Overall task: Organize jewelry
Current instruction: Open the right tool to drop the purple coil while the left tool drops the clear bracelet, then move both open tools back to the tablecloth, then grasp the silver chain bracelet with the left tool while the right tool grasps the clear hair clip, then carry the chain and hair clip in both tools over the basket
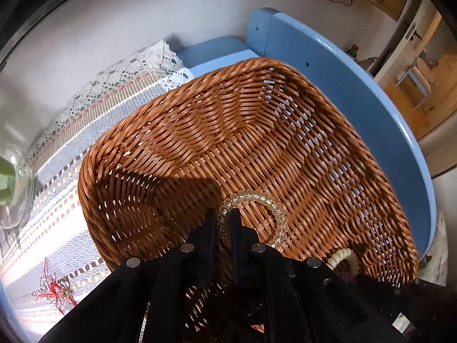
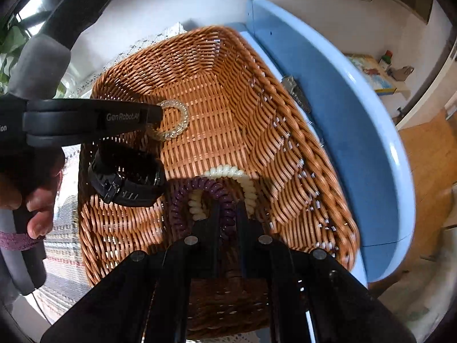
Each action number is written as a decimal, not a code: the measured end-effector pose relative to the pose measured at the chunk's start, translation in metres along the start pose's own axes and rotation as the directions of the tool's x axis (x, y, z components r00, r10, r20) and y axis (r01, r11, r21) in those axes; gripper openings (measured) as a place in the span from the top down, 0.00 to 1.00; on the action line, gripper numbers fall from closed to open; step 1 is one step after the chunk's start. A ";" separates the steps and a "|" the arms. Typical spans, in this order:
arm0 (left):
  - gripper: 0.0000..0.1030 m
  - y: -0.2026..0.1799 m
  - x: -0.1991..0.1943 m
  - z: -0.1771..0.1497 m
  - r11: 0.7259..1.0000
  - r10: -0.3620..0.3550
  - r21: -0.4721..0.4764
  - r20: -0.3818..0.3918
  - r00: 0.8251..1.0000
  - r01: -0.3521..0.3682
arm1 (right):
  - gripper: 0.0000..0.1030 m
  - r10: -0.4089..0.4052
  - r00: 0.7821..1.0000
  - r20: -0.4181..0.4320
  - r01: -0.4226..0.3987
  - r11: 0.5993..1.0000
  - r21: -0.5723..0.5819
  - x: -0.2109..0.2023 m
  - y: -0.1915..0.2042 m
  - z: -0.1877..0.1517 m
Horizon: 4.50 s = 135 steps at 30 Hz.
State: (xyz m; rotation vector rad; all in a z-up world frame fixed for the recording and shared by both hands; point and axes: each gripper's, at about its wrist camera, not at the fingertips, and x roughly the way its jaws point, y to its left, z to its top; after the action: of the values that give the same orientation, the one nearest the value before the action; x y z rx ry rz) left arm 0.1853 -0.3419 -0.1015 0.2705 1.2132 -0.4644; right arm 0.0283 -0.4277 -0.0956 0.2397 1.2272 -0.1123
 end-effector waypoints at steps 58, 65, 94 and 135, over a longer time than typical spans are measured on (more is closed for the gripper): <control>0.82 0.279 -0.037 -0.173 0.842 0.003 -0.534 0.152 0.988 0.080 | 0.42 0.247 0.960 -0.134 -0.281 0.834 -0.474 0.065 0.265 -0.011; 0.94 0.256 -0.042 -0.172 0.880 -0.009 -0.465 0.183 0.983 0.095 | 0.82 0.242 0.967 -0.082 -0.247 0.803 -0.543 0.069 0.271 -0.017; 0.94 0.236 -0.164 -0.168 0.891 -0.048 -0.380 0.469 0.882 0.250 | 0.85 0.339 0.937 0.087 -0.279 0.873 -0.401 -0.025 0.207 -0.004; 0.94 -0.041 -0.048 -0.010 0.955 -0.288 0.119 0.160 0.944 0.271 | 0.85 0.191 0.964 0.186 -0.200 0.979 0.030 -0.041 0.007 -0.020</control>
State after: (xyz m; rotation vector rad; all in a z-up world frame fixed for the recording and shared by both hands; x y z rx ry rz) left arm 0.1445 -0.3639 -0.0575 0.1346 1.0614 -0.7795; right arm -0.0023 -0.4176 -0.0622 0.3834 1.0131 0.0080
